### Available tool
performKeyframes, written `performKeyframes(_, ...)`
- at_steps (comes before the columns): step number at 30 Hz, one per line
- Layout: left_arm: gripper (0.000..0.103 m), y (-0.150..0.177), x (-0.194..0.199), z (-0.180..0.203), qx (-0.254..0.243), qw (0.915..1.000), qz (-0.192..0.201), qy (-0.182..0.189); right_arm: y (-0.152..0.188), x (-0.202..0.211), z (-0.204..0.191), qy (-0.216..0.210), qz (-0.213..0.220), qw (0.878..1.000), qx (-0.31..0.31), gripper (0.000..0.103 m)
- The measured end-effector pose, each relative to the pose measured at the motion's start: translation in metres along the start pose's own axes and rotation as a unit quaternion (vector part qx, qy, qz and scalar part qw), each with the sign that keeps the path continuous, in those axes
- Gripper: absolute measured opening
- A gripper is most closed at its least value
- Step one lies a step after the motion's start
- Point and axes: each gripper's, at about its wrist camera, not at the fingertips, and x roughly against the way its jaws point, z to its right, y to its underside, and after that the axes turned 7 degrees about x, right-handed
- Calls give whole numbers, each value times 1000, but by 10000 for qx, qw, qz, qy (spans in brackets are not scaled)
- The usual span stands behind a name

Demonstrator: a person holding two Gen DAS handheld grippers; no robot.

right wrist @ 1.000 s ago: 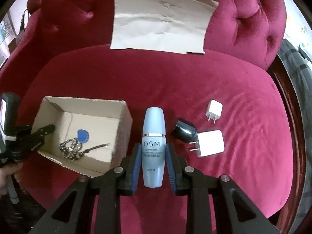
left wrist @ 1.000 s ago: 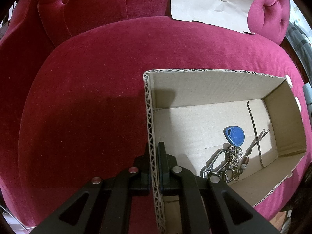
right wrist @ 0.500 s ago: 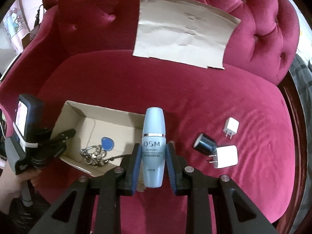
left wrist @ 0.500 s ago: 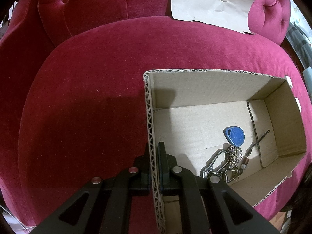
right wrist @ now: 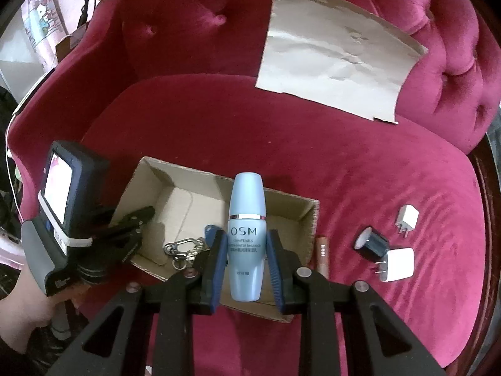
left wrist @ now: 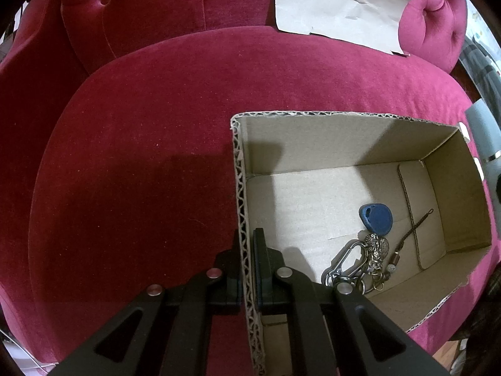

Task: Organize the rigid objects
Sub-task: 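Lift the OSM bottle with the right gripper and carry it over the box, then open the right gripper to drop the OSM bottle into the box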

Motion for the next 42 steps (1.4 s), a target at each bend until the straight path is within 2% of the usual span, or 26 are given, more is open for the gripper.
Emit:
performKeyframes(13, 5, 0, 0, 0, -3, 10000, -1, 1, -2, -19, -27, -158, -83, 9998, 77, 26)
performKeyframes(29, 5, 1, 0, 1, -21, 10000, 6, -4, -3, -55, -35, -376, -272, 9986, -242, 27)
performKeyframes(40, 5, 1, 0, 1, -16, 10000, 4, -1, -4, -55, -35, -468, -248, 9981, -302, 27)
performKeyframes(42, 5, 1, 0, 1, -16, 10000, 4, 1, -4, -55, -34, -426, -235, 9983, -324, 36)
